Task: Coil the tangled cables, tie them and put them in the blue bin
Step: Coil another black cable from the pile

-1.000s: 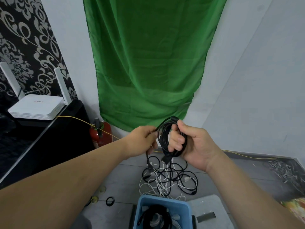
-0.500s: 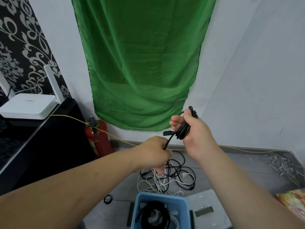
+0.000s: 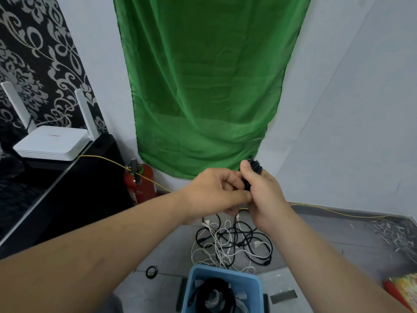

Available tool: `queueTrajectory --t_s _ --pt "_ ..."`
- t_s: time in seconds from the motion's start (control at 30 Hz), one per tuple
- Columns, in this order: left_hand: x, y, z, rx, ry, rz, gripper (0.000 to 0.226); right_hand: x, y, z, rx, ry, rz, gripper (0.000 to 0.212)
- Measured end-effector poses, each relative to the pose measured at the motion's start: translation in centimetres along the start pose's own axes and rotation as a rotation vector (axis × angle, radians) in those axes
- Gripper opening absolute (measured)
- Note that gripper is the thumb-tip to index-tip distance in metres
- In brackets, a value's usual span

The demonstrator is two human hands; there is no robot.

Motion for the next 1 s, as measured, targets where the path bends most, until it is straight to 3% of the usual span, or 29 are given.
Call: queueTrajectory --t_s 0.07,0.17,0.3,0.53,0.67,0.83,0.93,1.0 --pt "-0.7 0.0 0.2 0.010 0.007 0.064 0.031 0.1 0.1 -0.1 0.034 -0.035 0.008 0.026" --pt "-1.2 -0.2 0.5 0.061 -0.029 0.080 0.016 0.2 -0.2 -0.5 0.066 -0.040 0.056 0.032" --pt "-1.6 -0.4 0.7 0.090 -0.088 0.012 0.006 0.7 -0.3 -0.8 0.154 -0.057 0.185 0.058" --pt "-3.4 -1.4 0.8 0.119 -0.089 -0.170 0.014 0.6 0.5 -0.4 0.052 -0.026 0.385 0.033" --pt "-4.0 -1.6 1.2 0.055 -0.070 -0.148 0.024 0.6 0.4 -0.8 0.005 0.133 0.308 0.021" --pt "-4.9 -1.8 1.2 0.231 -0.428 -0.267 0.037 0.9 0.5 -0.6 0.025 0.163 0.315 0.022" --pt "-4.8 -1.6 1.1 0.371 -0.540 -0.147 0.042 1.0 0.8 -0.2 0.093 0.074 0.379 0.022" --pt "-4.6 -1.2 0.8 0.336 -0.435 -0.063 0.037 1.1 1.0 -0.1 0.127 0.063 0.434 0.021"
Point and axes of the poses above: each hand's wrist, its own y-axis away from the middle knuckle, its own x-axis out of the palm, z = x × y, the point moved 2 cm from there along -y, towards the middle knuckle, and after that the axes turned 6 degrees about y, right-handed, at the moved point
